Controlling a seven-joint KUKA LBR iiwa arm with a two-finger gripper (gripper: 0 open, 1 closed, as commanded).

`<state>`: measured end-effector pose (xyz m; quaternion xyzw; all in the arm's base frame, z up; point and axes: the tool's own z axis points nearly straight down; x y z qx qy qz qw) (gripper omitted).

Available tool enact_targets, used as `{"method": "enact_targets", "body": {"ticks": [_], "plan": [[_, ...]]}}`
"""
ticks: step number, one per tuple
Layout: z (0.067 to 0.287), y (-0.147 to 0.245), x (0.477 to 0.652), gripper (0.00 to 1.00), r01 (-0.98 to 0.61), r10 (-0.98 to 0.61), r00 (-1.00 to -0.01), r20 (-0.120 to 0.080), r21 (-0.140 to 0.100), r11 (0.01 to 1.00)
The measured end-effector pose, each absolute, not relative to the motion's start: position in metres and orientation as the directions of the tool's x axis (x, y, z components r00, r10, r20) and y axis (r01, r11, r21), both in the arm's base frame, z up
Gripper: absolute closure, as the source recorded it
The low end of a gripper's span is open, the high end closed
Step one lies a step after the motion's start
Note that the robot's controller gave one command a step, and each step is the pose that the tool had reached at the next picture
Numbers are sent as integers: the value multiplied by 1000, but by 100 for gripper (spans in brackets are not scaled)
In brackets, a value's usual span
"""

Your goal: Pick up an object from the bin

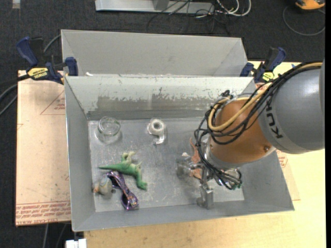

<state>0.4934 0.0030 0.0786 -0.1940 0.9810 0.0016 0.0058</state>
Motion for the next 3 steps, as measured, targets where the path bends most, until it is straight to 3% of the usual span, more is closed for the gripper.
{"method": "enact_targets", "body": {"ticks": [1,2,3], "plan": [[73,-43,512,0,-444,-444,-896,-7,3,896],[70,-41,564,0,-188,-188,-982,-18,4,982],[70,-69,549,0,-377,-377,-926,-11,4,926]]}}
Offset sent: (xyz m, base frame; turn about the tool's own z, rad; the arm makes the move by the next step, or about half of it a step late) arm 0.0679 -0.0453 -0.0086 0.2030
